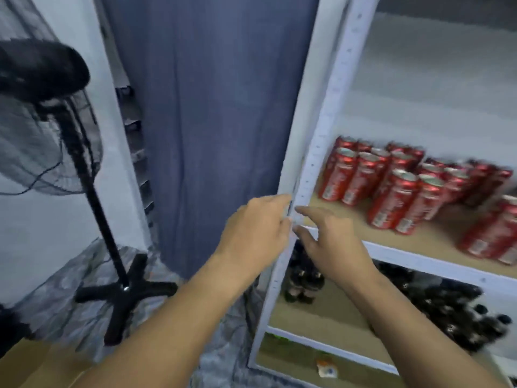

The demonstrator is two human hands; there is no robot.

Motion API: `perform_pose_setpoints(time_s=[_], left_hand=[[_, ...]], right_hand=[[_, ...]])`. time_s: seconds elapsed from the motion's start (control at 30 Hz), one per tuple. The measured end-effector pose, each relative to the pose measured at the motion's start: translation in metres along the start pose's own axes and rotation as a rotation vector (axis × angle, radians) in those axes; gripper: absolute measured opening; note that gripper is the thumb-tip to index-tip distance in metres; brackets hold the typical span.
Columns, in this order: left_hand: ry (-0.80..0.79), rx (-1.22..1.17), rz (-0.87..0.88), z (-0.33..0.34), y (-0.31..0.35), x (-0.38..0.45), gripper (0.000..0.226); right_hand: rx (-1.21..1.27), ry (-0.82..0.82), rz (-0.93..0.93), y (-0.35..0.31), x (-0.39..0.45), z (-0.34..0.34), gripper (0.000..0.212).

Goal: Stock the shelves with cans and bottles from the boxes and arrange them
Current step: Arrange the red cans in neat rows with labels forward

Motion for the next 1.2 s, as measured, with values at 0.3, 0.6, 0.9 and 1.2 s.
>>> perform_pose_setpoints(time_s=[0.3,0.6,0.9,1.2], left_hand=[[-0.221,-0.086,0.230,0.099,0.087,0.117,0.034],[-0.272,0.022,0.279,0.181,0.115,0.194,0.030],[-0.333,0.035,0.158,0.203,0.114,0.230,0.037],[-0.622,-0.103,0.062,0.189,0.090,0.258,0.075]], right_hand=[[-0.203,0.106,0.296,0.141,0.033,-0.077,0.040],[-0.224,0.052,0.314,0.254,0.057,-0.083,0.039],[-0.028,-0.079,0.157,0.298,0.075,-0.074,0.057],[0.097,-0.316,0.042,0.315,0.094,-0.083,0.067]])
Point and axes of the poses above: each hand's wrist, its own x-axis towards the middle knuckle, its own z-axis out of the palm, y = z × x, the point moved 2 cm from there along x, towards the middle knuckle, and after that the axes turned 14 degrees about -x, right-handed, at the moved point
